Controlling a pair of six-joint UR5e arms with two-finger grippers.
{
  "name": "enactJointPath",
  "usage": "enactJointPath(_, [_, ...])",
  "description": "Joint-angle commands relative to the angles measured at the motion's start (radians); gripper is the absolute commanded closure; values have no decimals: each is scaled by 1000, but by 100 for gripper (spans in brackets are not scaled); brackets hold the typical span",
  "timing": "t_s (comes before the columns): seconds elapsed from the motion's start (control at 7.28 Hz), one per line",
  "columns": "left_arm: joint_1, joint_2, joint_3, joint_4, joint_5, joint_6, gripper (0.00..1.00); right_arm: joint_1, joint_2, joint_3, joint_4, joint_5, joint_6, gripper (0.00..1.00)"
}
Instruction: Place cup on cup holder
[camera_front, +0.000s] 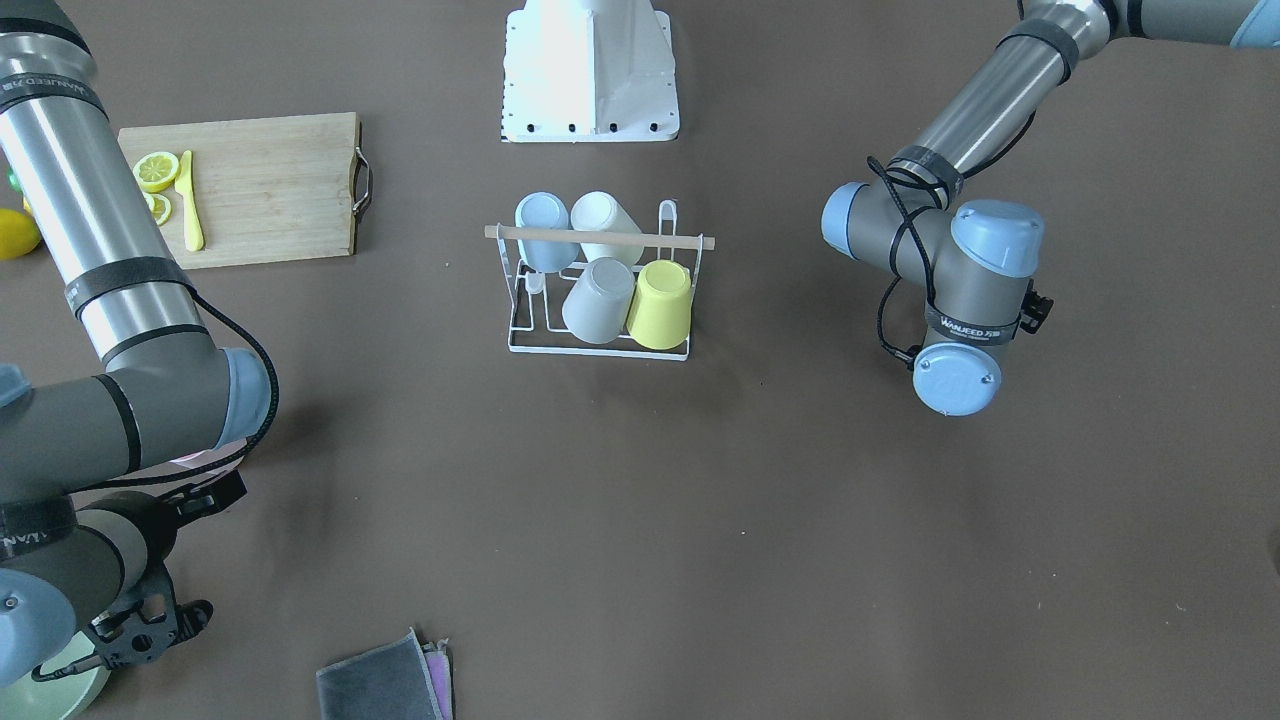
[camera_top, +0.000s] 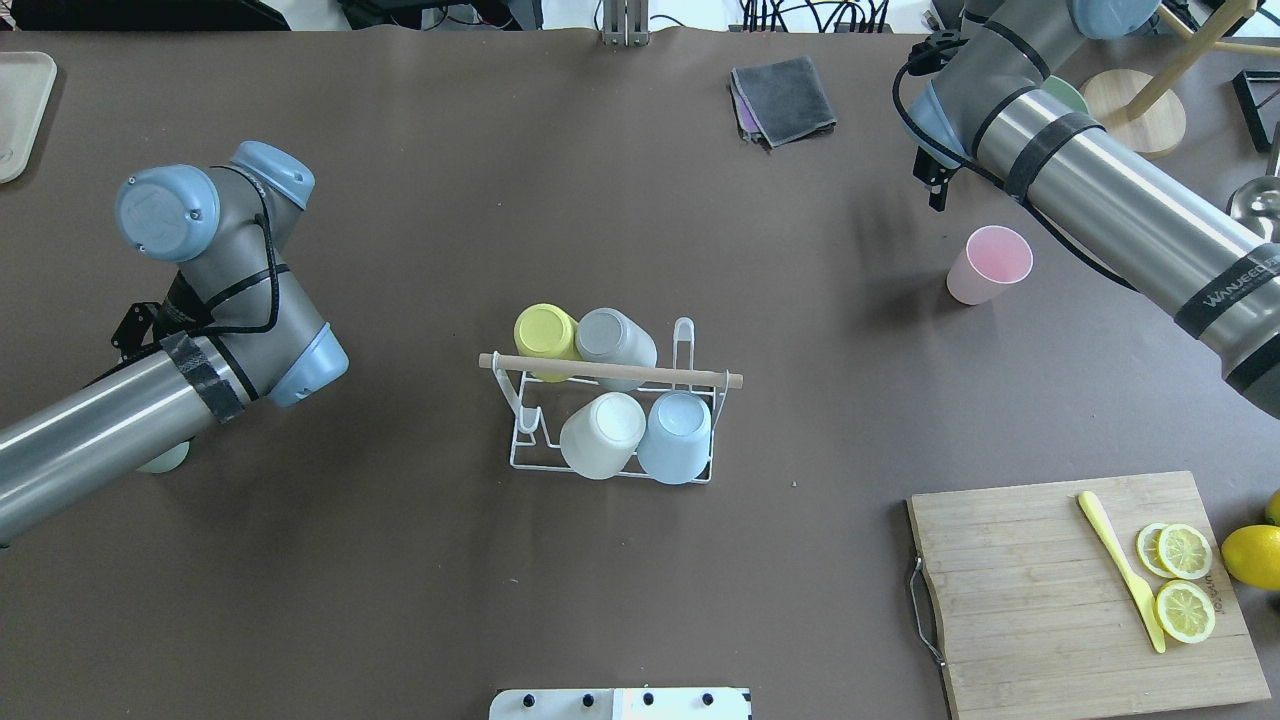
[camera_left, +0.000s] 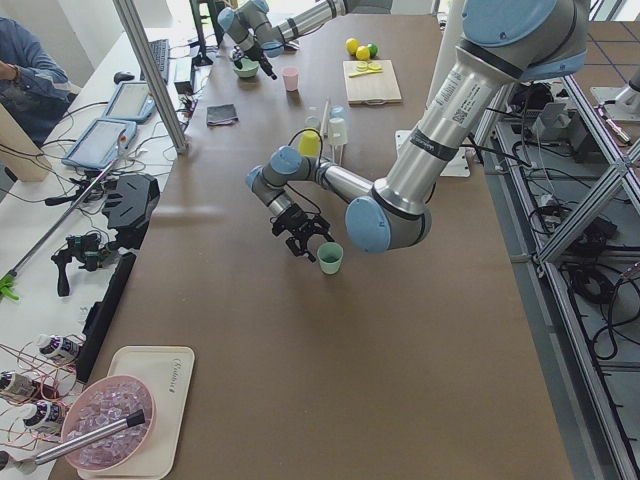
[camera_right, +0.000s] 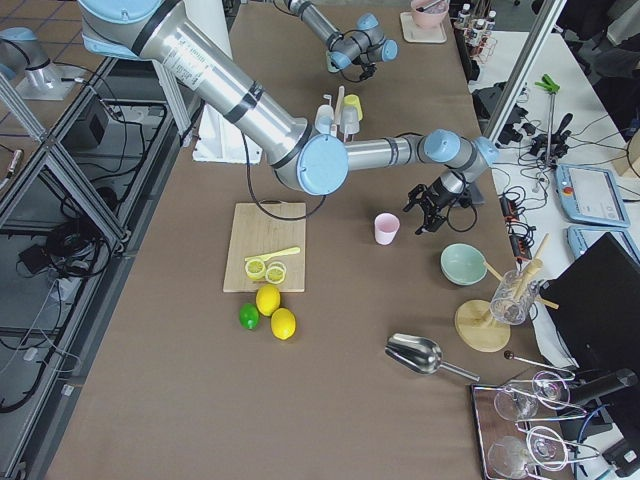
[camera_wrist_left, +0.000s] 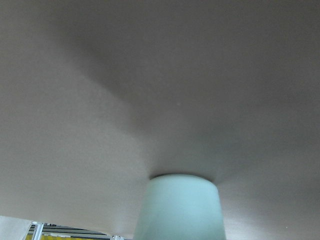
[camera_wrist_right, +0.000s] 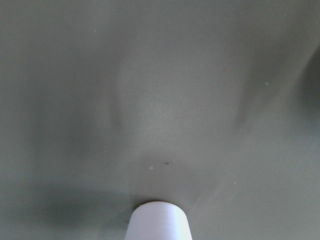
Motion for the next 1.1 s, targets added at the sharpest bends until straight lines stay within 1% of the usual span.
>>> enactJointPath(0.0, [47,19,3,6,2,-1,2,-30,25,-43,-26,-37,-26,0])
enactJointPath(0.14, [50,19,3,10,18,-1,2,-40,36,-72,-25,-37,-32,0])
enactJointPath(0.27, [50,21,5,9,76,1,2,-44,56,-114,-25,-39,-61,0])
enactJointPath(0.69, [50,30,5,9,100,1,2,-56,131,-241,-19,-59,-74,0])
enactJointPath(0.96, [52,31,8,9,114,1,3,-73,172,-331,32,-82,-72,0])
